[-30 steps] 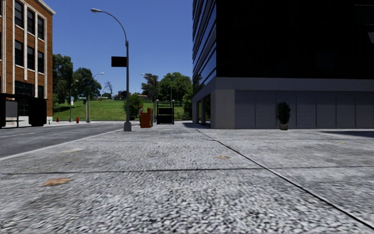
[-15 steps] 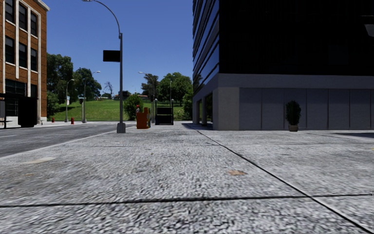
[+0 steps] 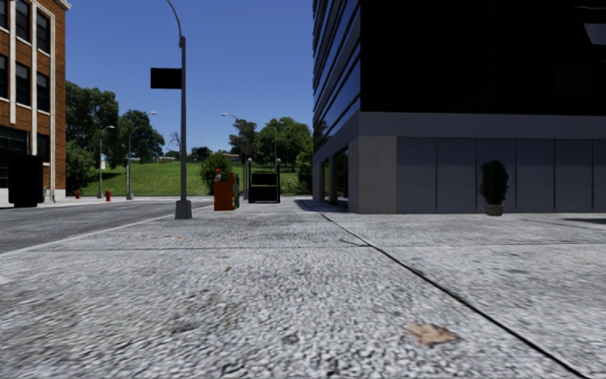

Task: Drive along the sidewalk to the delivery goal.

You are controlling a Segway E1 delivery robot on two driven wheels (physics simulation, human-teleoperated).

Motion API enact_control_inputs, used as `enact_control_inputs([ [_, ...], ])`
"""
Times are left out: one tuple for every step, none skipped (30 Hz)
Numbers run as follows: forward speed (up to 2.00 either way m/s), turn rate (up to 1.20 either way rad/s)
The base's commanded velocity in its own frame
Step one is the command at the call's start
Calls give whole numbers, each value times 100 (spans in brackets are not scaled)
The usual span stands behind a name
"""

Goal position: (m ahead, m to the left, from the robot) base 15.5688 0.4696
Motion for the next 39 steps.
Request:
enact_control_inputs([
  [200,0],
  [200,0],
  [200,0],
  [200,0],
  [200,0],
  [200,0],
  [200,0],
  [200,0],
  [200,0],
  [200,0],
  [200,0],
  [200,0],
  [200,0],
  [200,0],
  [200,0],
  [200,0],
  [200,0],
  [200,0],
  [200,0],
  [200,0],
  [200,0],
  [200,0],
  [200,0],
  [200,0],
  [200,0],
  [200,0],
  [200,0],
  [200,0],
  [200,0],
  [200,0],
  [200,0],
  [200,0],
  [200,0],
  [200,0],
  [200,0],
  [200,0],
  [200,0],
  [200,0],
  [200,0],
])
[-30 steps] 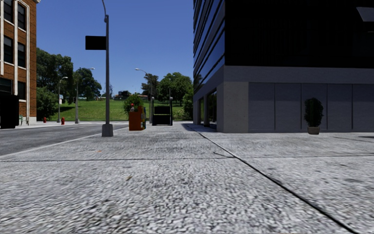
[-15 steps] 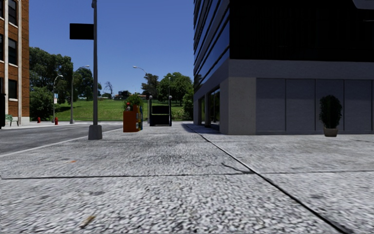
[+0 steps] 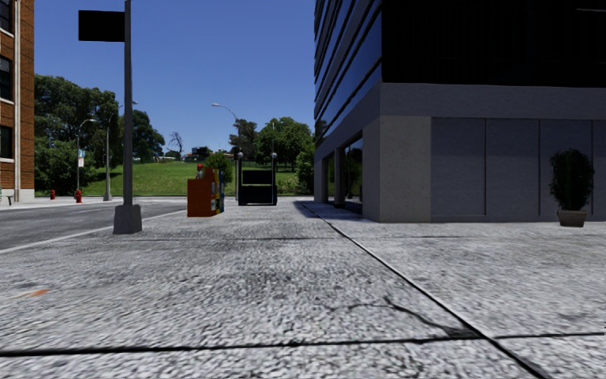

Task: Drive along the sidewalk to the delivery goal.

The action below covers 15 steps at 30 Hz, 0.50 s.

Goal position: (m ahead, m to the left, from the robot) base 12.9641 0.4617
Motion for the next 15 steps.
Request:
enact_control_inputs([
  [200,0],
  [200,0],
  [200,0],
  [200,0],
  [200,0],
  [200,0],
  [200,0],
  [200,0],
  [200,0],
  [200,0],
  [200,0],
  [200,0],
  [200,0],
  [200,0],
  [200,0],
])
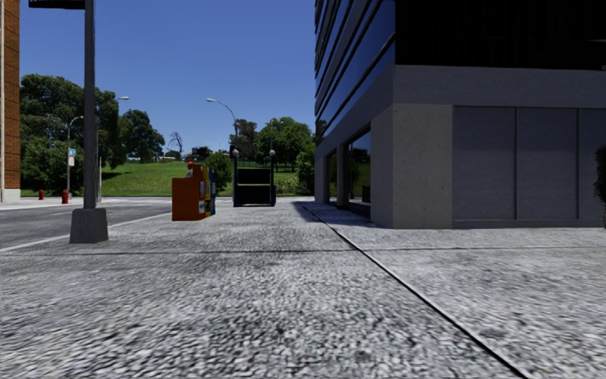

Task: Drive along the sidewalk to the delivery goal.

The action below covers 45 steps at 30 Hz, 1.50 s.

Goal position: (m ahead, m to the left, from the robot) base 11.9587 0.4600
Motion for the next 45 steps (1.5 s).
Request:
enact_control_inputs([
  [200,0],
  [200,0],
  [200,0],
  [200,0],
  [200,0],
  [200,0],
  [200,0],
  [200,0],
  [200,0],
  [200,0],
  [200,0],
  [200,0],
  [200,0],
  [200,0],
  [200,0],
  [200,0],
  [200,0],
  [200,0],
  [200,0],
  [200,0],
  [200,0],
  [200,0],
  [200,0],
  [200,0],
  [200,0],
  [200,0],
  [200,0],
  [200,0],
  [200,0],
  [200,0],
  [200,0],
  [200,0],
  [200,0],
  [200,0],
  [200,0],
  [200,0],
  [200,0],
  [200,0],
  [200,0],
  [200,0],
  [200,0],
  [200,0],
  [200,0],
  [200,0],
  [200,0],
])
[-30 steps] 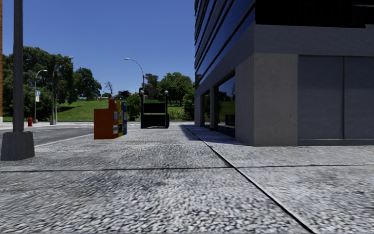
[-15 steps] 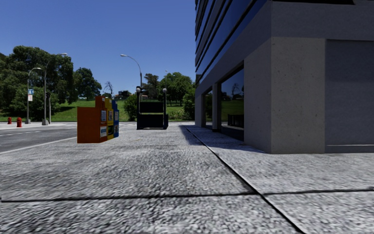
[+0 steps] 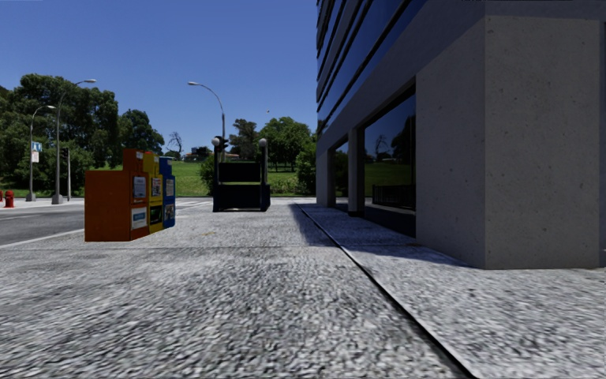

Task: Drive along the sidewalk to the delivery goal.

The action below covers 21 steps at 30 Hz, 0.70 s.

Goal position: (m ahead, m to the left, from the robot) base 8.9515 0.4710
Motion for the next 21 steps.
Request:
enact_control_inputs([
  [200,0],
  [200,0],
  [200,0],
  [200,0],
  [200,0],
  [200,0],
  [200,0],
  [200,0],
  [200,0],
  [200,0],
  [200,0],
  [200,0],
  [200,0],
  [200,0],
  [200,0],
  [200,0],
  [200,0],
  [200,0],
  [200,0],
  [200,0],
  [200,0],
])
